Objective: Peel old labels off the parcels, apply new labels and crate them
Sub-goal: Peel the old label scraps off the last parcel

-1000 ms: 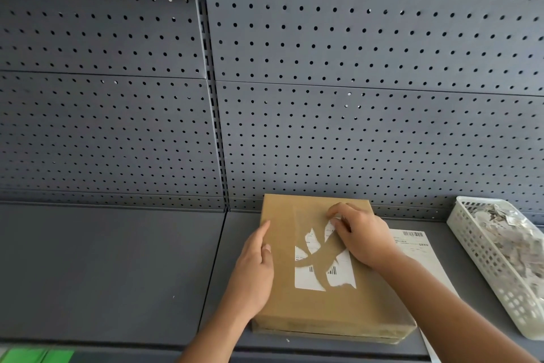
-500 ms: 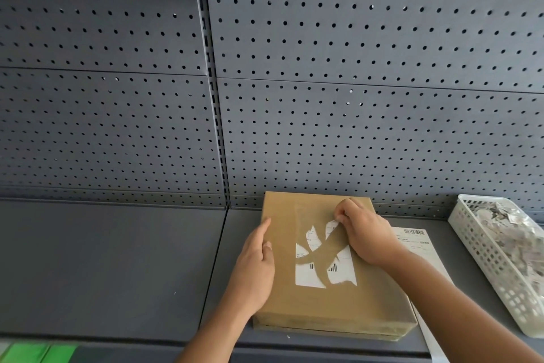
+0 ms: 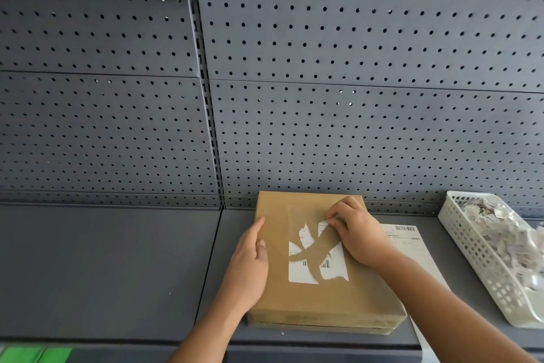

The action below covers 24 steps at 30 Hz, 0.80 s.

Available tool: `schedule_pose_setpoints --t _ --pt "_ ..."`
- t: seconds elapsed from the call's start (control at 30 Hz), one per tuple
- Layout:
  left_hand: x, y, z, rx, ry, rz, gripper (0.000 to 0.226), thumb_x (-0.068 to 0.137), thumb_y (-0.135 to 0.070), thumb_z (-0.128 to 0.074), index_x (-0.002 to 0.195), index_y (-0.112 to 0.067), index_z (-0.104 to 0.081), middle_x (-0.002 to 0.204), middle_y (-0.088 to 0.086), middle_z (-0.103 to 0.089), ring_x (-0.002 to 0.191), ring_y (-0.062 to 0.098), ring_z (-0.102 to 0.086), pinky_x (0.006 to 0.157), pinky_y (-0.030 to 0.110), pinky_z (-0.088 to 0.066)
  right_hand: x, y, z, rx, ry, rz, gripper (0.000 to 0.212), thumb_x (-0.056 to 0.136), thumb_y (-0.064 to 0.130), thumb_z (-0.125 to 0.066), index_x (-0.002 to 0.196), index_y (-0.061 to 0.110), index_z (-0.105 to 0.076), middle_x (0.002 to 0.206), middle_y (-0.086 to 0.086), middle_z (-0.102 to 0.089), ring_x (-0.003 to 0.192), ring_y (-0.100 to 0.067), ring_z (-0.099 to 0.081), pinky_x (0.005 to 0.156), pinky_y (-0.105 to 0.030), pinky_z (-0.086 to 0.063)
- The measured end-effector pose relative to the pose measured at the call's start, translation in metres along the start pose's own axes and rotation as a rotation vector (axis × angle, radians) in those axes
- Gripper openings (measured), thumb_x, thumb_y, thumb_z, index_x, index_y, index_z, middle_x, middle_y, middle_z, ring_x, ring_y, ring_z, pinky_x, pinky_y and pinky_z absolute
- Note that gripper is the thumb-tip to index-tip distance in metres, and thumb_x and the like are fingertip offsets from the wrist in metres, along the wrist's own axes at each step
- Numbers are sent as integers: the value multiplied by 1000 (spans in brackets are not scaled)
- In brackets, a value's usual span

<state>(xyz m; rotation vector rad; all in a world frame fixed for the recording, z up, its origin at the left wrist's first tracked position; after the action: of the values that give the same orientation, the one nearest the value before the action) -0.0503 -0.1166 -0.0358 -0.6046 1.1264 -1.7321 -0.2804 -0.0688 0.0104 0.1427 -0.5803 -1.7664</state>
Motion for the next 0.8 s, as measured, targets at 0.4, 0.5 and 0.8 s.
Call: schedule_pose_setpoints --t 0.4,0.5,0.8 --pt "-3 -3 3 3 -3 -5 48 110 -28 -28 155 -45 -26 162 -21 -24 148 3 -25 118 26 -21 -38 -6 24 517 -101 -122 27 101 5 -40 100 29 -53 77 4 -66 59 -18 -53 63 -38 -47" --pt "-4 -4 4 12 -2 -8 48 110 -28 -28 155 -45 -25 162 -20 -24 148 5 -25 120 29 -22 -46 -15 34 604 -109 -218 36 99 3 -40 101 33 -59 71 1 -62 62 -15 -50 64 -38 -44" --pt "-3 -4 5 34 8 -10 48 110 -30 -28 155 -46 -24 162 -18 -25 149 9 -26 121 36 -24 -81 -45 60 755 3 -396 42 91 -2 -44 110 29 -66 105 -1 -71 94 -15 -64 81 -29 -46"
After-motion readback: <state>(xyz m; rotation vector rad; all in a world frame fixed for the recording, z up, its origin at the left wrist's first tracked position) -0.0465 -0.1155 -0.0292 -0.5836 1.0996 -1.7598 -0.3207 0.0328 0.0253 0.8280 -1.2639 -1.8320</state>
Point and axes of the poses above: each hand's wrist, its own x-axis towards the middle knuckle, its own z-axis out of the back of the hand, y = z × x, the point moved 8 cm from there along x, towards the middle knuckle
